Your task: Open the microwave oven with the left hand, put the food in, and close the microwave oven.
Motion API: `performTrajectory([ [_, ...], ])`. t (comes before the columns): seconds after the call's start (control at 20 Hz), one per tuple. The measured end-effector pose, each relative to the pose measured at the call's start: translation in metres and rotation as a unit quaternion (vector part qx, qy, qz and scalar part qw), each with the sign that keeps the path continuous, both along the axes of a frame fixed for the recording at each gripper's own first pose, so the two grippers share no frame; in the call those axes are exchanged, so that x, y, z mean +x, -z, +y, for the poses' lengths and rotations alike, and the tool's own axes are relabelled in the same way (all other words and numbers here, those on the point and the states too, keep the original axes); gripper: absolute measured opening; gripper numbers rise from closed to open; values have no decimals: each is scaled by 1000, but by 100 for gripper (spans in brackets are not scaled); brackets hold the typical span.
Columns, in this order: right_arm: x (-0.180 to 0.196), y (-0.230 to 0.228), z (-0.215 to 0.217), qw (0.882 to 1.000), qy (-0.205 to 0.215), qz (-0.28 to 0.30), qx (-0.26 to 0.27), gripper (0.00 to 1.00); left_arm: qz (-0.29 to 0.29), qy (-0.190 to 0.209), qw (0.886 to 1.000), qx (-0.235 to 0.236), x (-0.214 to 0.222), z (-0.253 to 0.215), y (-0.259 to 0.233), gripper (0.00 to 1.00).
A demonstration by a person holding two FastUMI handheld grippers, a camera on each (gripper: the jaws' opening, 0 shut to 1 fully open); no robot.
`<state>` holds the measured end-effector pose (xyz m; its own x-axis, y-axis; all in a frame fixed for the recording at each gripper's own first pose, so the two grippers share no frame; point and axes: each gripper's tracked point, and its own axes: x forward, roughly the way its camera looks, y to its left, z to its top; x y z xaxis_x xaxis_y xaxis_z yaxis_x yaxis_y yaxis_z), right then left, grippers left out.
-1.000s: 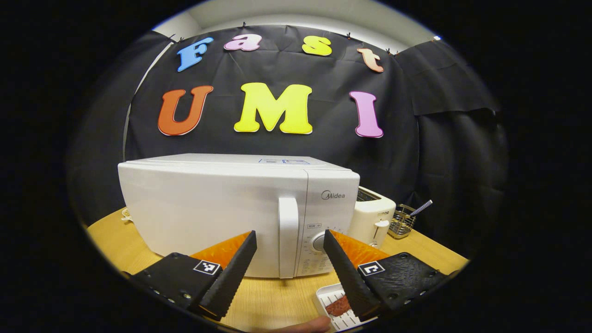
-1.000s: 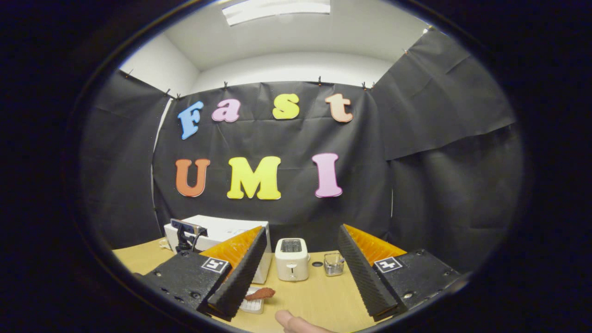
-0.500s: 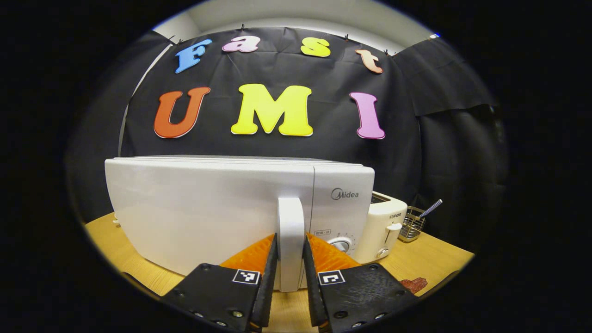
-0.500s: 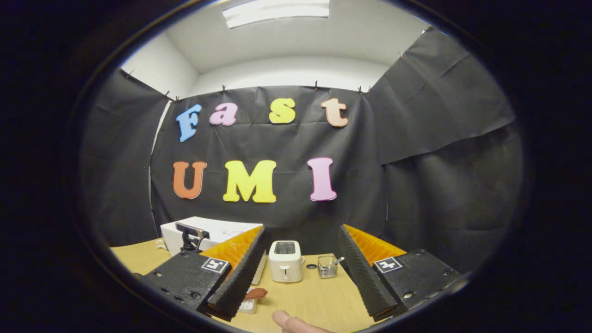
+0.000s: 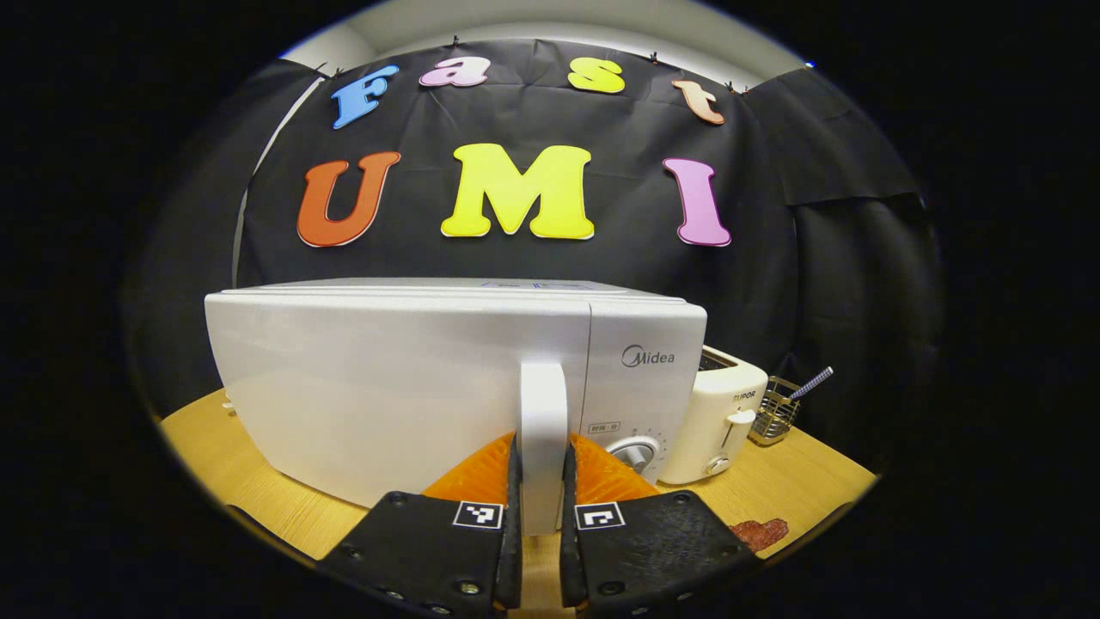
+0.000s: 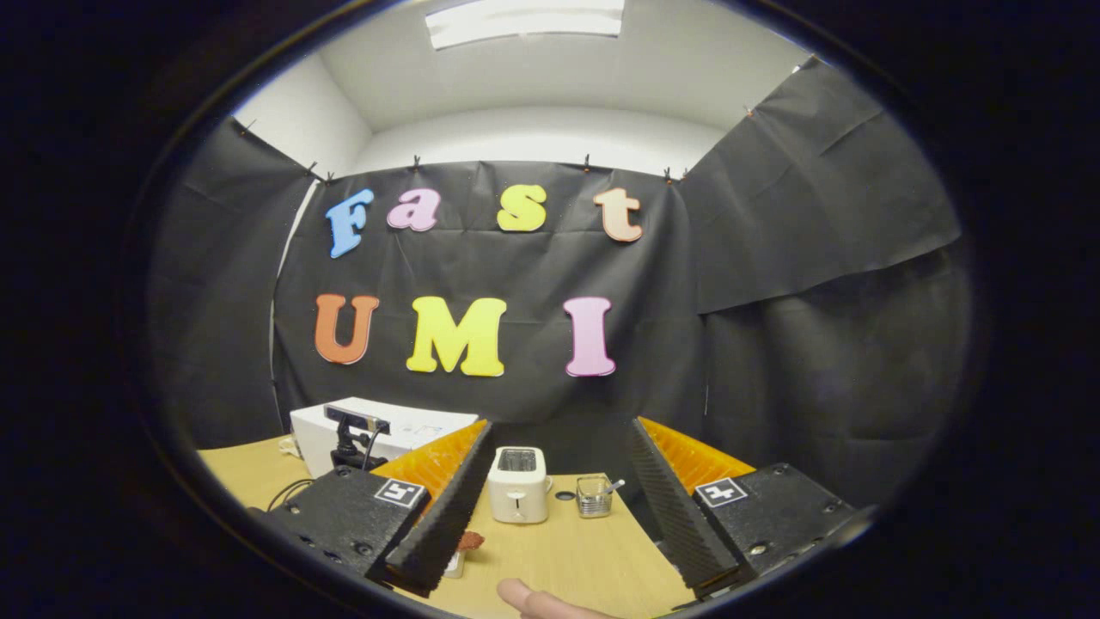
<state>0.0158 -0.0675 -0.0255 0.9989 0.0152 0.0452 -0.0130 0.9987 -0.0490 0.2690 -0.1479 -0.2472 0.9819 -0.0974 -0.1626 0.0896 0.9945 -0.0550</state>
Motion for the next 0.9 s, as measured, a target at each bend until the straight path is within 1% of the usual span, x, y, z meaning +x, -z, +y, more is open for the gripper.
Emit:
performTrajectory([
  [0.1, -3, -1, -1, 1000, 0, 0, 1, 99, 1, -4, 1000, -17, -3, 1, -1, 16],
  [0.25, -4, 3, -7, 1000, 5, 5, 1, 99, -17, -8, 1000, -4, -11, 1, -8, 16],
  [0.4, -4, 6, -8, 1000, 6, 9, 0, 99, -34, -1, 999, 7, -18, 2, -15, 16],
  [0.45, -4, 6, -6, 1000, 4, 10, 0, 99, -19, 5, 1000, 8, -19, 1, -9, 16],
  [0.5, -3, 7, -6, 1000, 3, 10, 0, 99, -24, 3, 1000, -13, -17, 1, -13, 16],
  [0.55, -2, 9, -5, 1000, 3, 13, 1, 99, 2, 10, 1000, -13, -16, 0, -8, 16],
  [0.6, -1, 11, -3, 1000, 1, 15, 3, 99, -9, 9, 1000, -13, -16, -3, -8, 16],
  [0.65, -1, 14, -2, 1000, -1, 17, 5, 99, 3, 13, 1000, -4, -15, -2, -8, 16],
  [0.7, 0, 17, 0, 1000, -4, 21, 8, 99, -5, 15, 1000, 1, -16, -2, -9, 16],
  [0.75, 0, 20, 2, 1000, -8, 25, 11, 99, 0, 18, 1000, 9, -16, -2, -8, 16],
  [0.85, 0, 26, 5, 999, -16, 36, 19, 99, 2, 18, 1000, -5, -22, 3, -13, 16],
  [0.9, 0, 27, 6, 999, -21, 39, 22, 99, -2, 19, 1000, -2, -22, 1, -12, 9],
])
